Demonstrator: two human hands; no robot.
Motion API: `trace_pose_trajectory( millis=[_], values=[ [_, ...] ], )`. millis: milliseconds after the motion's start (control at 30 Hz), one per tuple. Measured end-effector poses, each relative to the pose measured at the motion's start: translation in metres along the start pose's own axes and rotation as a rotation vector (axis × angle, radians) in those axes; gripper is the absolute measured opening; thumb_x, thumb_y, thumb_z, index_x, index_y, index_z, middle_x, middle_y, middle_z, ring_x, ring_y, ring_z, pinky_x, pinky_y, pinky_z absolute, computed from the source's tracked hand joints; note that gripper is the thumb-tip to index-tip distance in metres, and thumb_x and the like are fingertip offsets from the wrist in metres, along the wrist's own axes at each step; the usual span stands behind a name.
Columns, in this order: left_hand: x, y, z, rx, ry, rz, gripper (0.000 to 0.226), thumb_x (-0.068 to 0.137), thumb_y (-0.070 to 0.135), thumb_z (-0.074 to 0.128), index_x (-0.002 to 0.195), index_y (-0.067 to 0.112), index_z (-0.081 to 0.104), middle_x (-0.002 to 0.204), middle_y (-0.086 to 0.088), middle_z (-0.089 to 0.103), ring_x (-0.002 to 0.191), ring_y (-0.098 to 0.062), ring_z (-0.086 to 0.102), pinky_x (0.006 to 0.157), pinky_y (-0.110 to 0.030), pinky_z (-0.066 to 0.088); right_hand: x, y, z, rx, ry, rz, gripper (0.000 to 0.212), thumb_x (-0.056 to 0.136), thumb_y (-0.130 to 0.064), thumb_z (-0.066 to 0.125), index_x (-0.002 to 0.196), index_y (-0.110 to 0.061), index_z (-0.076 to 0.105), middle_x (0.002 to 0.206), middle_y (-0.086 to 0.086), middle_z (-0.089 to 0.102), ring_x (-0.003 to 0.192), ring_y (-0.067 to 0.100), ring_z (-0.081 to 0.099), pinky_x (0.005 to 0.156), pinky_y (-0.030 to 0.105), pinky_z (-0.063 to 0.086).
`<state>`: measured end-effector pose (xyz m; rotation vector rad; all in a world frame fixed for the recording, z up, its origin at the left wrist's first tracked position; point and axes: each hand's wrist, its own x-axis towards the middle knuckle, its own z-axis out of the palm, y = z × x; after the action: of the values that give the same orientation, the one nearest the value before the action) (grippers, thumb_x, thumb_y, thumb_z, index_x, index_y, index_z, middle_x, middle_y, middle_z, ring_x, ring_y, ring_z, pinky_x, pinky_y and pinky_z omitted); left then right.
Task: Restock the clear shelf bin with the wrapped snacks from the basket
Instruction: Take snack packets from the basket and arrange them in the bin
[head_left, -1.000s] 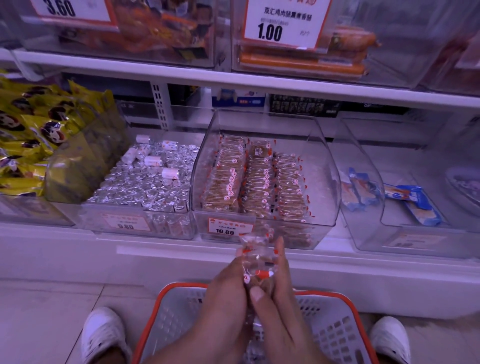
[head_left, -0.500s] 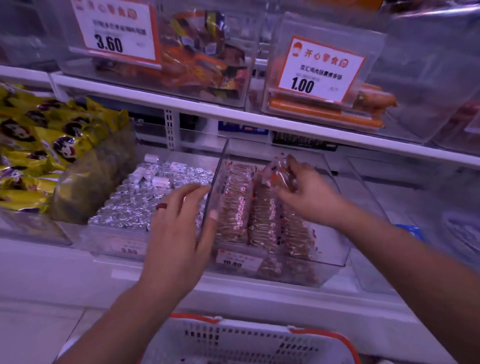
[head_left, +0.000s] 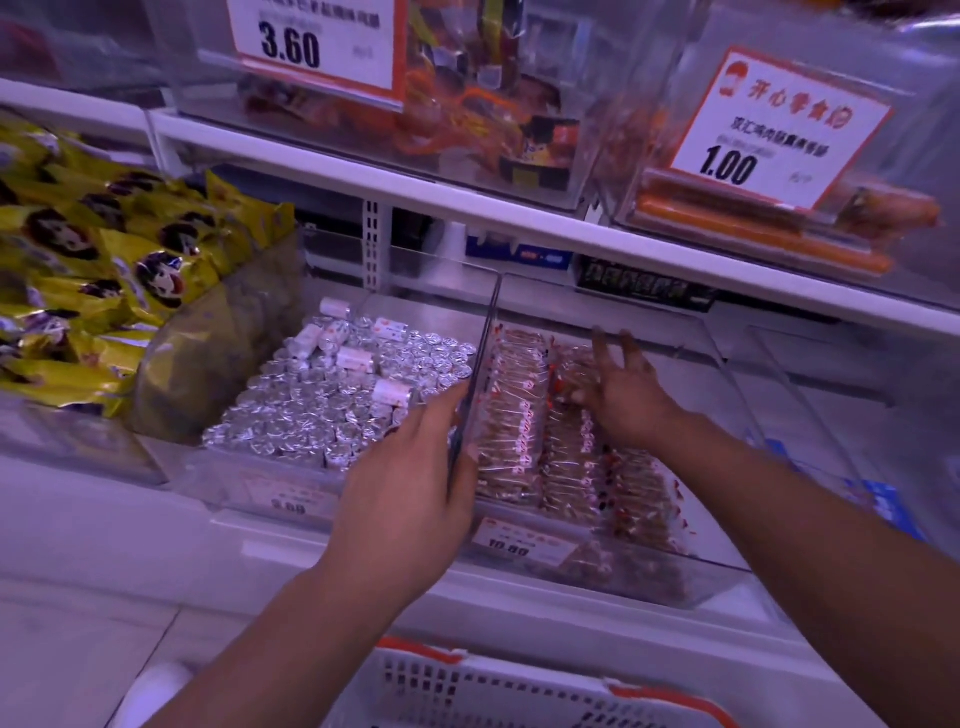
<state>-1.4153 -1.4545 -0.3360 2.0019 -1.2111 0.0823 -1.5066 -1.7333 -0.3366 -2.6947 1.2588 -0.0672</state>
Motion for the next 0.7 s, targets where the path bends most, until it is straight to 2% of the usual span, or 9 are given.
trace_pose_trajectory(
  millis=[67, 133, 167, 200, 300, 367, 467, 567, 700],
  values=[
    [-0.001, 0.000, 0.000, -0.001, -0.003, -0.003, 0.050, 0.099, 0.030, 0.050, 0.147, 0.035, 0.034, 0.125, 0.003, 0.064, 0.102, -0.023, 0.066, 0.078, -0.042, 0.053, -0.005, -0.008, 0.002, 0.116, 0.075, 0.070, 0.086, 0.096, -0.028, 0.062, 0.158, -0.027, 0.003, 0.164, 0.018, -0.006, 0.146, 0.041, 0.025, 0.115, 0.043, 0.034],
    [-0.002, 0.001, 0.001, 0.004, -0.001, -0.009, 0.050, 0.100, 0.030, 0.049, 0.147, 0.034, 0.034, 0.126, 0.004, 0.064, 0.104, -0.023, 0.066, 0.082, -0.043, 0.053, -0.010, -0.017, 0.007, 0.146, 0.066, 0.052, 0.077, 0.095, -0.014, 0.058, 0.158, -0.018, 0.014, 0.162, 0.019, 0.016, 0.150, 0.037, 0.016, 0.118, 0.035, 0.028],
    [-0.002, 0.002, 0.002, 0.007, 0.000, -0.013, 0.049, 0.100, 0.031, 0.049, 0.147, 0.034, 0.034, 0.126, 0.004, 0.063, 0.105, -0.023, 0.066, 0.082, -0.043, 0.053, -0.010, -0.020, 0.011, 0.167, 0.045, 0.030, 0.073, 0.094, -0.008, 0.054, 0.157, -0.015, 0.018, 0.162, 0.018, 0.020, 0.151, 0.036, 0.009, 0.121, 0.034, 0.021],
    [-0.002, 0.002, 0.002, 0.007, 0.003, -0.017, 0.049, 0.100, 0.031, 0.048, 0.147, 0.034, 0.034, 0.126, 0.004, 0.063, 0.105, -0.023, 0.065, 0.083, -0.043, 0.052, -0.010, -0.024, 0.015, 0.202, 0.023, 0.014, 0.071, 0.092, -0.005, 0.051, 0.156, -0.013, 0.020, 0.163, 0.018, 0.017, 0.152, 0.035, 0.006, 0.123, 0.034, 0.014],
    [-0.003, 0.003, 0.004, 0.004, 0.010, -0.020, 0.051, 0.099, 0.028, 0.049, 0.146, 0.035, 0.034, 0.125, 0.005, 0.064, 0.103, -0.024, 0.066, 0.081, -0.044, 0.053, -0.011, -0.029, 0.019, 0.249, 0.049, -0.007, 0.069, 0.095, -0.008, 0.046, 0.156, -0.009, 0.015, 0.163, 0.020, -0.012, 0.151, 0.041, -0.007, 0.124, 0.047, 0.012],
    [-0.003, 0.003, 0.005, 0.010, 0.017, -0.021, 0.050, 0.098, 0.028, 0.049, 0.146, 0.035, 0.033, 0.124, 0.005, 0.064, 0.101, -0.024, 0.066, 0.080, -0.043, 0.053, -0.010, -0.023, 0.019, 0.103, 0.120, -0.047, 0.071, 0.096, -0.014, 0.045, 0.157, -0.008, 0.009, 0.162, 0.018, -0.019, 0.148, 0.044, -0.016, 0.123, 0.054, 0.005],
    [-0.003, 0.003, 0.006, 0.010, 0.025, -0.027, 0.050, 0.098, 0.027, 0.050, 0.145, 0.035, 0.034, 0.124, 0.005, 0.064, 0.098, -0.025, 0.067, 0.077, -0.042, 0.053, -0.007, -0.011, 0.017, -0.143, 0.083, -0.213, 0.074, 0.098, -0.029, 0.043, 0.158, -0.015, 0.001, 0.165, 0.009, -0.014, 0.149, 0.038, -0.021, 0.122, 0.056, 0.001],
    [-0.003, 0.002, 0.007, 0.014, 0.028, -0.024, 0.050, 0.098, 0.027, 0.050, 0.145, 0.036, 0.034, 0.123, 0.005, 0.064, 0.098, -0.026, 0.066, 0.076, -0.042, 0.053, -0.001, -0.008, 0.016, -0.188, -0.031, -0.258, 0.078, 0.099, -0.031, 0.041, 0.157, -0.010, -0.007, 0.166, 0.012, -0.007, 0.149, 0.036, -0.019, 0.124, 0.048, -0.005],
    [-0.003, 0.002, 0.006, 0.014, 0.032, -0.023, 0.051, 0.098, 0.027, 0.051, 0.145, 0.038, 0.034, 0.124, 0.006, 0.063, 0.100, -0.027, 0.066, 0.077, -0.043, 0.052, 0.004, -0.016, 0.021, -0.198, -0.023, -0.240, 0.085, 0.093, -0.030, 0.046, 0.156, -0.002, -0.004, 0.163, 0.021, 0.002, 0.151, 0.040, -0.010, 0.123, 0.054, 0.001]
  ],
)
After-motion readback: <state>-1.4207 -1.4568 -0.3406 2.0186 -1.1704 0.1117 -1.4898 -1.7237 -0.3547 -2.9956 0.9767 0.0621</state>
